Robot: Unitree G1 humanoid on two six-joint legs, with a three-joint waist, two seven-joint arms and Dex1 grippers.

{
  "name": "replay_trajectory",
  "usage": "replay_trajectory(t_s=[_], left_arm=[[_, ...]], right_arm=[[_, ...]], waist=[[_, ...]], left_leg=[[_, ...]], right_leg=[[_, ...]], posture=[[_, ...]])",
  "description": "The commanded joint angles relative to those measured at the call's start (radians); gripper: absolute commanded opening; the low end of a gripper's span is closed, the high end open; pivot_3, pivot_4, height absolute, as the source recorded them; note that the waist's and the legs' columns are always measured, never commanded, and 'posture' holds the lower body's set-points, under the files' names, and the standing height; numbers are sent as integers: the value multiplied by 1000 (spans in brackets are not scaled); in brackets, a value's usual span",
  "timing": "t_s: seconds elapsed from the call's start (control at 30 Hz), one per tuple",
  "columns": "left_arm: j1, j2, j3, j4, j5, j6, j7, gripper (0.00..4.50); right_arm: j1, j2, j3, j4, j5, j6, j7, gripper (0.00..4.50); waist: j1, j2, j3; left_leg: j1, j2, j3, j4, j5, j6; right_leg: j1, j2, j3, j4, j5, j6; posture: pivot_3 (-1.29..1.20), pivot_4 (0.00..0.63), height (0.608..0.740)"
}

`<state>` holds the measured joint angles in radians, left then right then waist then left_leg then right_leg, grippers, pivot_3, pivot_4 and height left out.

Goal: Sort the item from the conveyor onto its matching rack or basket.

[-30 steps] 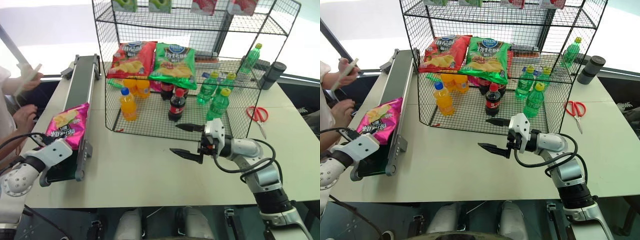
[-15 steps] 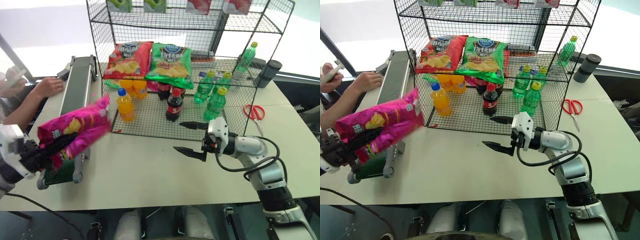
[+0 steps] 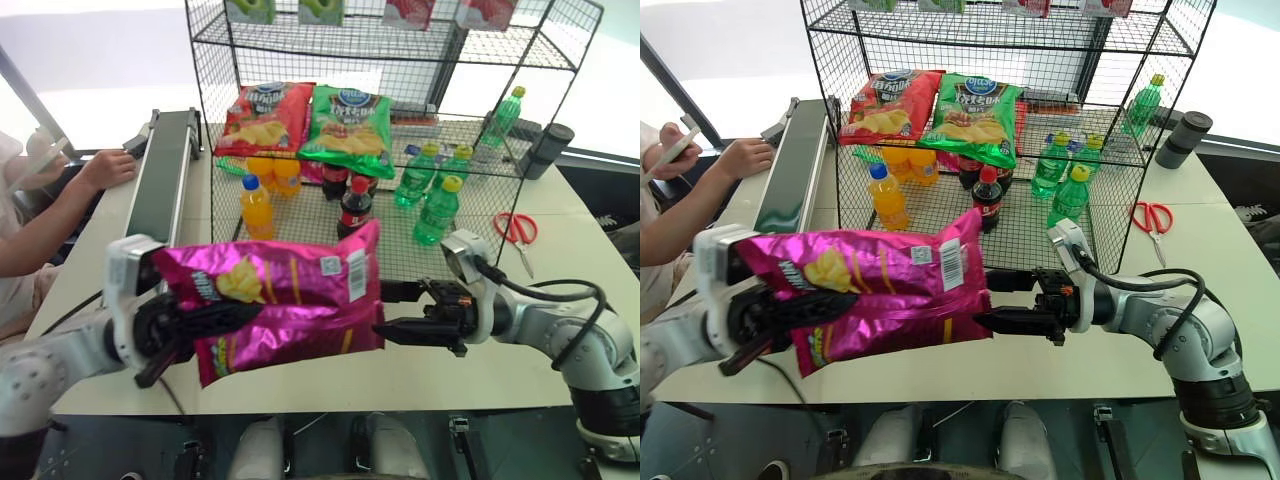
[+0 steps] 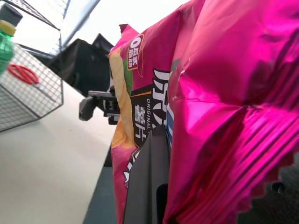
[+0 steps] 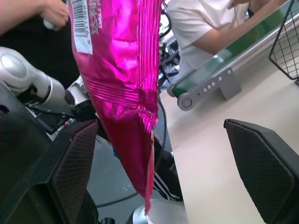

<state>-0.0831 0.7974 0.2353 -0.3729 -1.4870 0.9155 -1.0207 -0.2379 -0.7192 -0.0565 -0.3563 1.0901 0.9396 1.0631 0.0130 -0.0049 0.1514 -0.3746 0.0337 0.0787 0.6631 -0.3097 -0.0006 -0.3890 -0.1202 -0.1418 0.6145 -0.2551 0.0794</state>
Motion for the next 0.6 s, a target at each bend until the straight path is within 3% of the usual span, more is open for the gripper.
replay_trajectory(t_s=[0.03,0.37,0.47,0.6], left_arm=[[-78,-40,-49,52,36,13,-13,54],[-107,-127,-95,71,205,-37,-62,54],[-98,-138,-89,65,240,-52,-68,0],[-82,-142,-86,66,279,-66,-59,0]], right_arm=[[-30,10,-19,-46,83,44,-24,4500],[-52,19,71,-57,39,83,-44,4500],[-58,37,87,-35,17,74,-60,3739],[-79,56,87,-15,-5,65,-73,1707]], waist=[[-2,0,0],[0,-1,0],[0,-1,0],[-1,0,0]], left_leg=[[0,0,0,0,0,0],[0,0,0,0,0,0],[0,0,0,0,0,0],[0,0,0,0,0,0]], right_leg=[[0,0,0,0,0,0],[0,1,1,-1,0,0],[0,0,1,-1,0,0],[-1,0,1,-1,0,0]], posture=[[0,150,740],[0,150,740],[0,150,740],[0,150,740]])
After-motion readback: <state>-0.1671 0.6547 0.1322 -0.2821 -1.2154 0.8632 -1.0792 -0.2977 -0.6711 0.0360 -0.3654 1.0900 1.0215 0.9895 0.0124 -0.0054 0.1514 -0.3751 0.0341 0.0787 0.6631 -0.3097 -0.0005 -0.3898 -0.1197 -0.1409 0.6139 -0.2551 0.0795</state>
